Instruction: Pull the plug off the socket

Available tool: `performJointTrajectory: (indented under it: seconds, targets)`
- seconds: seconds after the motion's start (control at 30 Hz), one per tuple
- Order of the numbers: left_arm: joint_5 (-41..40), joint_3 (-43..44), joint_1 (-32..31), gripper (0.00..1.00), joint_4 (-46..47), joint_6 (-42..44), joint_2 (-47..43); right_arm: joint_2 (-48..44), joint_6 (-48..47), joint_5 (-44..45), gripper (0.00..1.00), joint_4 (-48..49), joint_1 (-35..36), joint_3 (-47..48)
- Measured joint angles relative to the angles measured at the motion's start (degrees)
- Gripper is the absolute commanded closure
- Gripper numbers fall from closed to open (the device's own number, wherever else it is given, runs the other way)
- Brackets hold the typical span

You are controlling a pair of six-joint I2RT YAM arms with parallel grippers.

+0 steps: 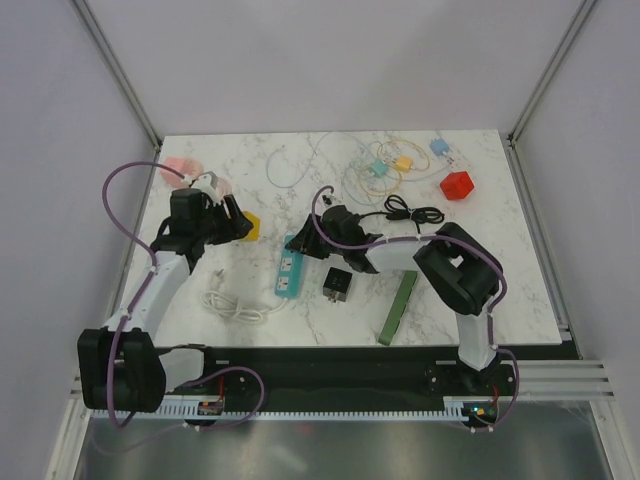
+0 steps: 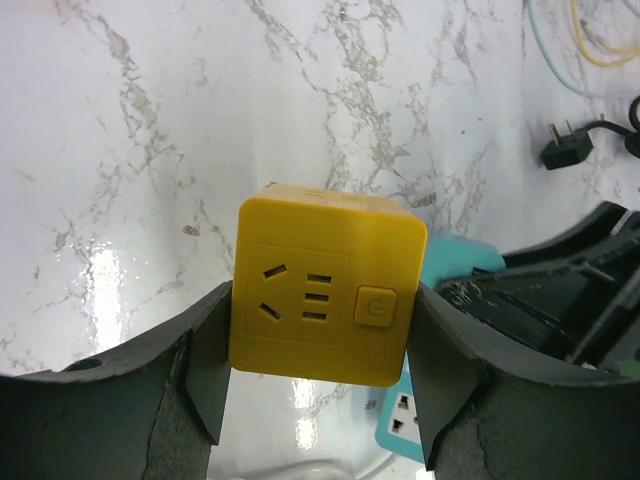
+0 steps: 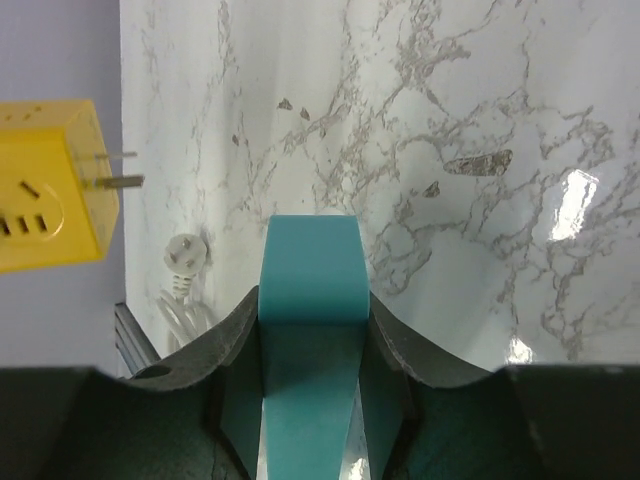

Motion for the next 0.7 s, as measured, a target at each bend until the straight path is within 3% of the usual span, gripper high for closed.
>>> performJointTrajectory:
  seconds: [0.17,0.3,0.5,0.7]
  targets:
    - [-2.97,1.77,0.17,0.98,-1.51,-0.63,2.36,-3.76,-5.4,-1.92,0.57,-4.22,0.07,-1.7]
    - [-4.04,2.45,0.87,0.98,-2.56,-1.31,4.37,-4.87,-10.16,-3.5,0.3,-6.67,-0.04,-3.76]
    - [-4.24,2.69,1.29,0.98,-3.26,-1.49,7.19,-8.11,-15.89,-3.5,0.03,-11.85,-0.04,-5.73]
    - [-3.96,3.78,0.9,0.98,-3.39,-1.57,10.38,-16.79,-20.55,-0.39,0.02,-20.11,-0.04,-6.1]
